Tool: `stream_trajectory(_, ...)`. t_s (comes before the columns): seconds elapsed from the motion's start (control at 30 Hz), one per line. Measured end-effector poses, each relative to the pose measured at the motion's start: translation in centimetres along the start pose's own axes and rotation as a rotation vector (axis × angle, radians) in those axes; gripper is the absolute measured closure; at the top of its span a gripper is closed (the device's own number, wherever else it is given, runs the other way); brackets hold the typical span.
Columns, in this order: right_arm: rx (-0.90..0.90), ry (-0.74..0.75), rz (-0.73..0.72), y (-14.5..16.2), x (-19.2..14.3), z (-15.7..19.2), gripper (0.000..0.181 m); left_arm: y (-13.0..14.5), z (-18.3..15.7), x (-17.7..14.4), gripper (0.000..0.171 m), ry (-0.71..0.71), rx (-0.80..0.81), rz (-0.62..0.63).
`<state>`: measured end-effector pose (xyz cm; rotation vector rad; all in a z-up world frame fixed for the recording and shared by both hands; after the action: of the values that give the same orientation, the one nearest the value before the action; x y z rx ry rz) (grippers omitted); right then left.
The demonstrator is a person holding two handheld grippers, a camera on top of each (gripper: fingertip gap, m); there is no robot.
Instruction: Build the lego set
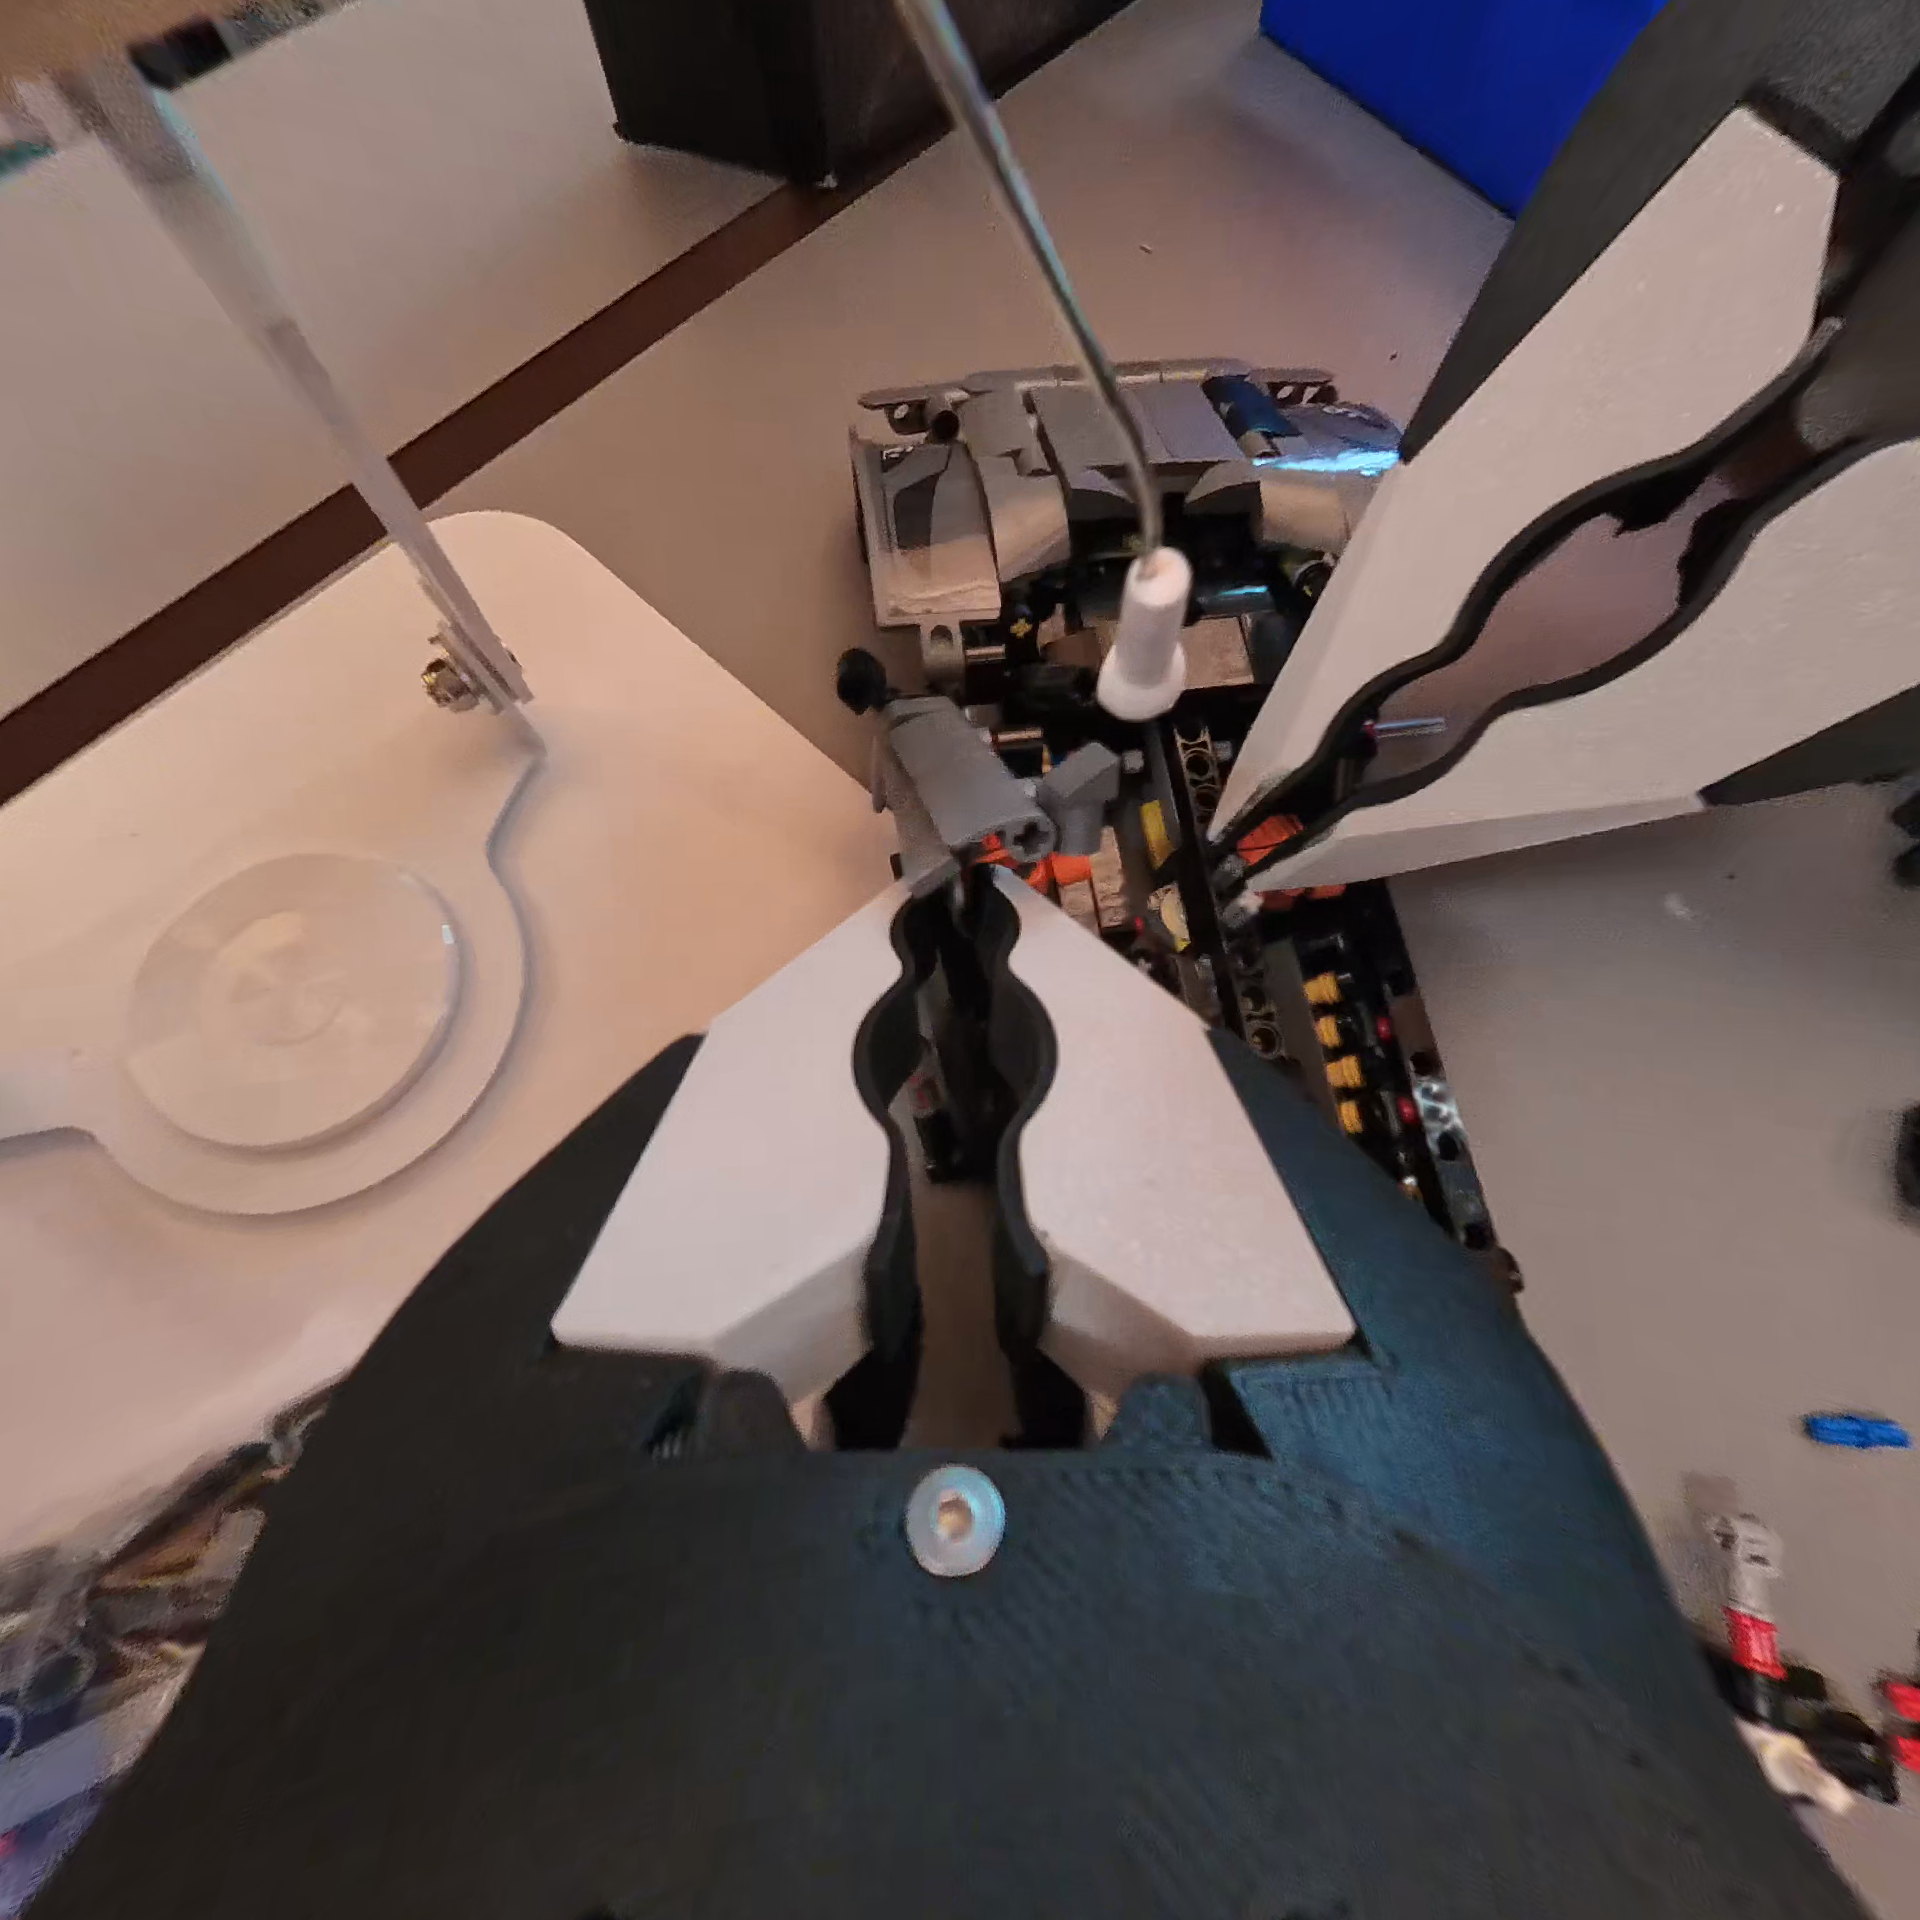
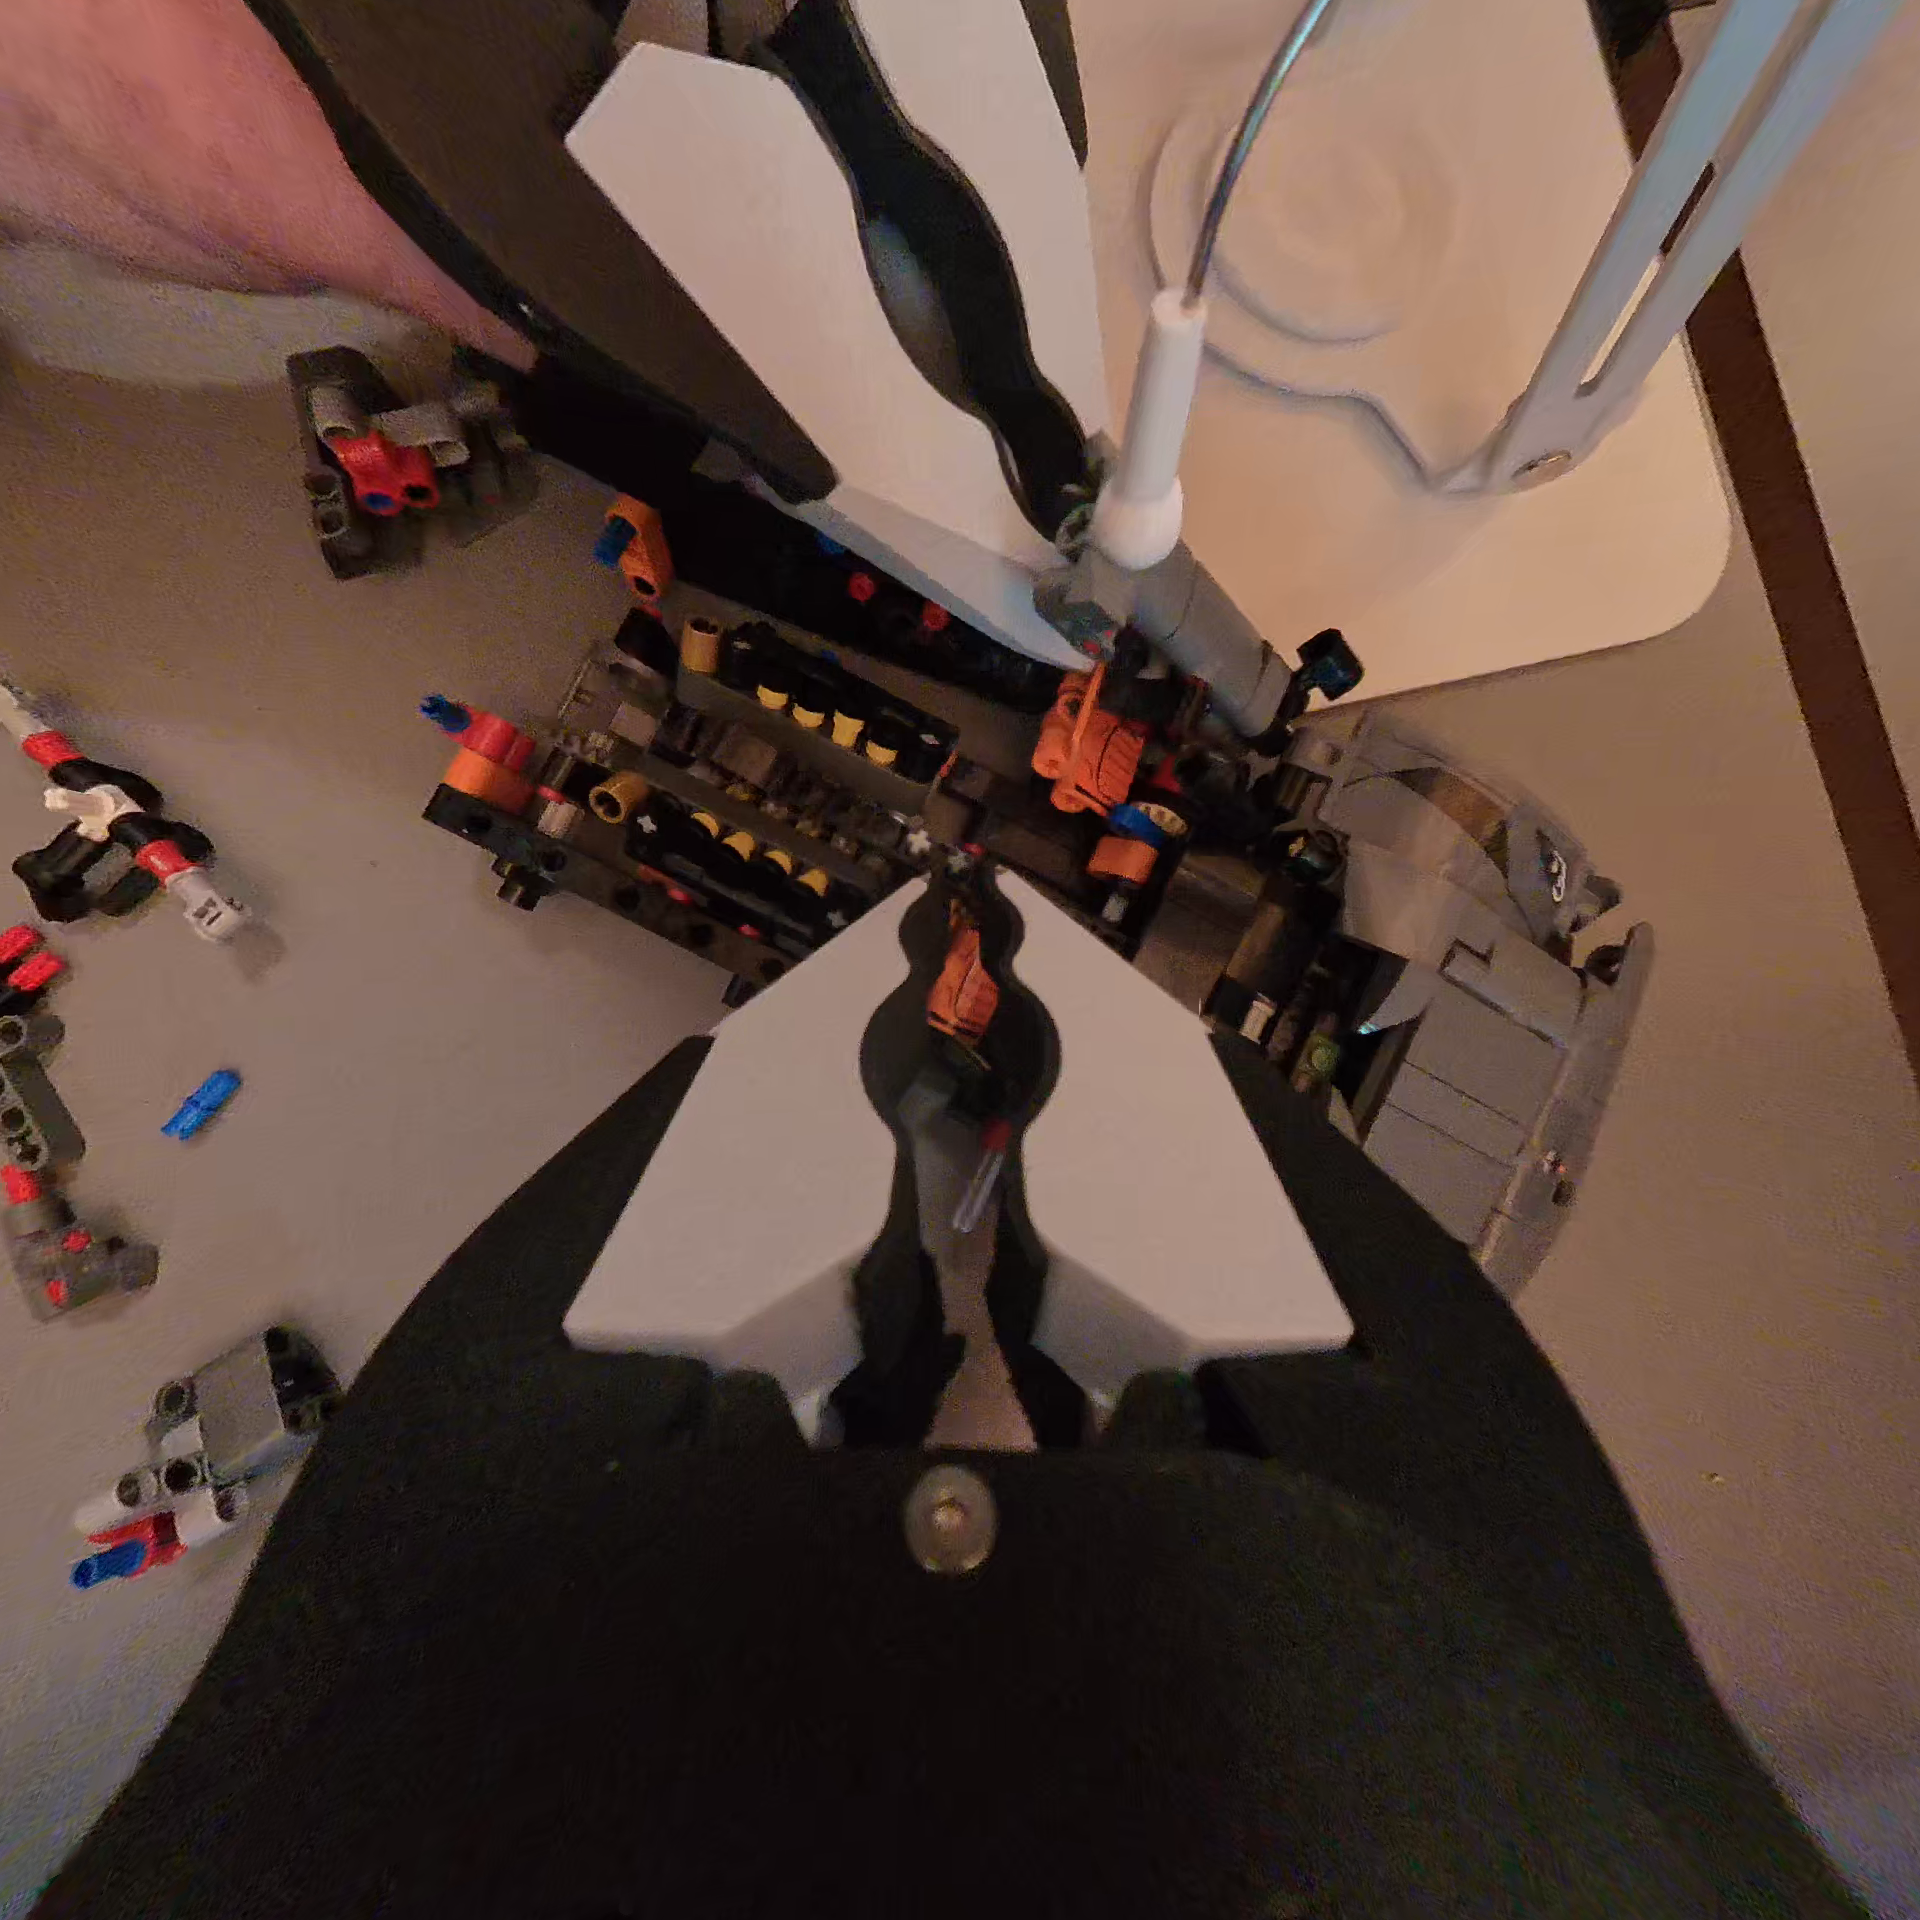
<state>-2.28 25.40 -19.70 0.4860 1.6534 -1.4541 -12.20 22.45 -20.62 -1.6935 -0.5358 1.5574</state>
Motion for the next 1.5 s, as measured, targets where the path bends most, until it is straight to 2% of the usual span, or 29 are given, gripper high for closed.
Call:
stream_trajectory(0.13, 0.002, -0.028, -0.010, 0.0, 0.1, 0.2, 0.179, -0.2, 0.0, 0.1, 0.170, -0.021, 0.004, 0.002)
stream_trajectory(0.27, 0.001, -0.036, 0.006, 0.0, 0.1, 0.5, 0.180, -0.8, -0.4, 0.9, 0.164, -0.089, 0.086, 0.021)
stream_trajectory(0.53, 0.036, -0.066, -0.010, 0.2, 0.0, 0.3, 0.181, -1.6, -0.7, 1.7, 0.166, -0.106, 0.108, 0.011)
stream_trajectory(0.77, 0.052, -0.066, -0.020, 0.2, 0.0, 0.1, 0.181, -1.8, -0.5, 2.2, 0.167, -0.124, 0.023, -0.027)
stream_trajectory(0.93, 0.050, -0.075, -0.026, 0.3, -0.1, 0.1, 0.181, -1.6, 0.1, 2.0, 0.171, 0.055, -0.226, -0.078)
stream_trajectory(1.1, 0.052, -0.085, -0.018, 0.3, -0.1, 0.3, 0.181, -1.6, -0.1, 1.8, 0.171, 0.038, -0.224, -0.071)
stream_trajectory(1.17, 0.058, -0.124, -0.007, 0.5, -0.3, 0.8, 0.181, -1.4, -0.8, 1.2, 0.171, 0.043, -0.145, -0.057)
stream_trajectory(1.33, 0.069, -0.274, 0.025, 0.9, -0.6, 2.6, 0.181, -0.4, -2.0, -0.5, 0.169, 0.156, -0.013, 0.008)
stream_trajectory(1.4, 0.075, -0.327, 0.033, 1.2, -0.7, 3.1, 0.181, -0.6, -2.4, -0.9, 0.150, 0.201, -0.003, 0.002)
stream_trajectory(1.43, 0.076, -0.338, 0.037, 1.2, -0.8, 3.2, 0.181, -0.6, -2.6, -1.0, 0.149, 0.217, 0.004, 0.008)
stream_trajectory(1.5, 0.070, -0.344, 0.042, 1.3, -0.9, 3.3, 0.181, -0.5, -3.2, -0.9, 0.158, 0.268, 0.004, -0.010)
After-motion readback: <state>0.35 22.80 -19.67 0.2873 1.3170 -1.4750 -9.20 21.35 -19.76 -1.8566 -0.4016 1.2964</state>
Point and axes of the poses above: each gripper's, where its closed fingertips meet, x out along the fingers, y out of its underside, z = x × y across the jaws, the point moved 6 cm from there along -x, back along the fingers, and after that the axes turned 7 degrees about -y, right-handed, at the moved point
